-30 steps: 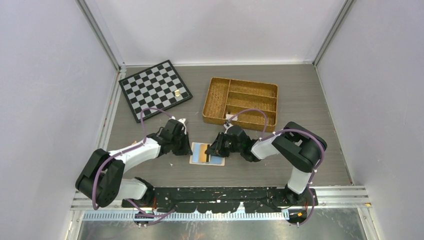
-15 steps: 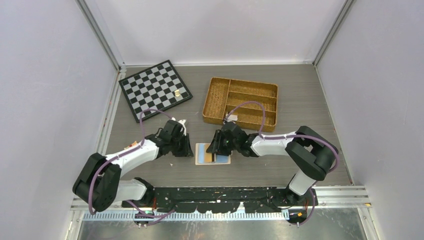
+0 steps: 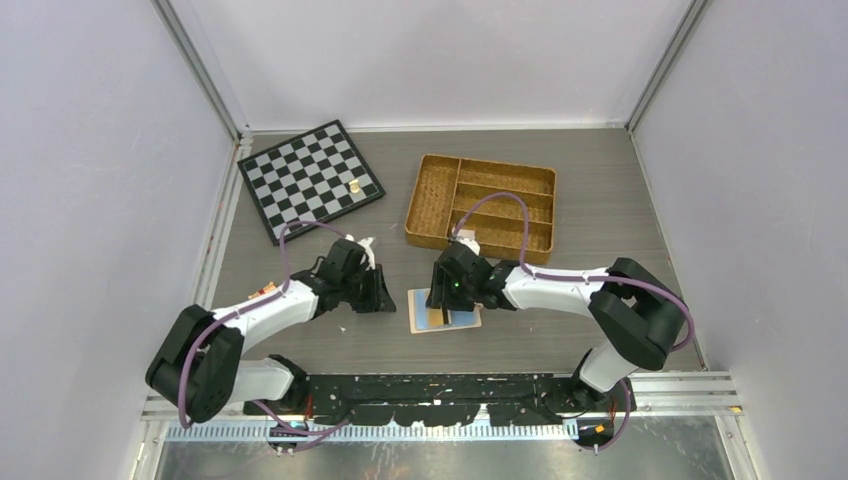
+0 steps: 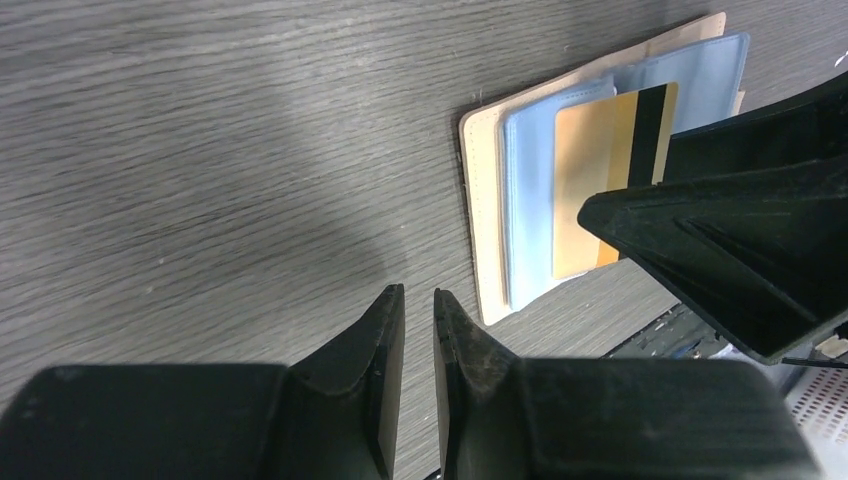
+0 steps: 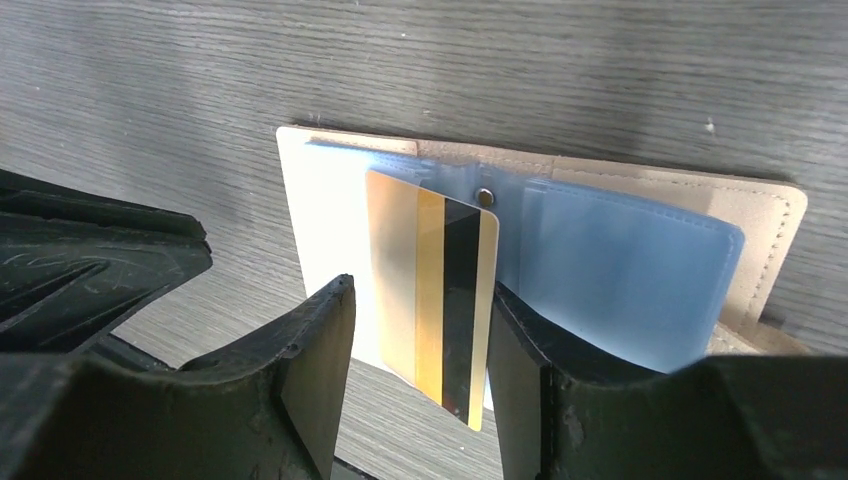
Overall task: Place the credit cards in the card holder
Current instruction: Insert the credit card into the card holder.
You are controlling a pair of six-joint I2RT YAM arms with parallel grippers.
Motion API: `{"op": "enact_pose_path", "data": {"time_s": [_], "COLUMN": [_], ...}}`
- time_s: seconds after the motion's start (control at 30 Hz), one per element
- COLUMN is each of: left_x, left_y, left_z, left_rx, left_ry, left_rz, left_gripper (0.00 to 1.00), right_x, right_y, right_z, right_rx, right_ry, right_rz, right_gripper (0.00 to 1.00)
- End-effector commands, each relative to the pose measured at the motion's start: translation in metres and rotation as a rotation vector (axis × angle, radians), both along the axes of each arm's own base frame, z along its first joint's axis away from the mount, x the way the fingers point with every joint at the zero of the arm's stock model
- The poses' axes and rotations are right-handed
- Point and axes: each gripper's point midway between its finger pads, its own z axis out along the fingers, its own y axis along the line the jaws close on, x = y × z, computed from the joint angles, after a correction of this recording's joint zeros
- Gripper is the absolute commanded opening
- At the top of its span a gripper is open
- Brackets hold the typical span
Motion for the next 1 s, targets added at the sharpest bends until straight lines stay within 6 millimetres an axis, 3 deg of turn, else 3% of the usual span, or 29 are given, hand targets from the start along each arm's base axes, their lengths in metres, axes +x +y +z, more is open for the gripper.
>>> {"op": "enact_pose_path", "data": {"time_s": [0.0, 0.13, 0.37, 0.67, 0.97], "left_x": [0.005, 0.006, 0.005, 0.001, 0.001], "left_y": [-0.019, -0.021, -0.022, -0.031, -0.037], "left_z": [0.003, 0.002, 0.002, -0.006, -0.022], "left_rx": [-0.087, -0.094, -0.097, -0.110, -0.122], "left_ry": [-0.002, 0.005, 0.002, 0.023, 0.041], "left_rz": [-0.017, -0.019, -0.016, -0.025, -0.036], "left_gripper": [0.19, 0.19, 0.19, 0.19, 0.18], "right_x": [0.007, 0.007, 0.009, -0.003, -0.008], "right_y": [-0.004, -0.008, -0.024, -0.013, 0.004], "right_z": [0.020, 0.034, 0.044, 0.018, 0.008], "right_rx": [-0.032, -0.073, -0.173, -0.124, -0.060], "right_ry": [-0.075, -0.105, -0.116, -0.026, 0.026], "right_rz": [0.012, 0.057, 0.061, 0.048, 0.065], "right_gripper": [0.57, 0.68, 0.69, 0.67, 0.64]}}
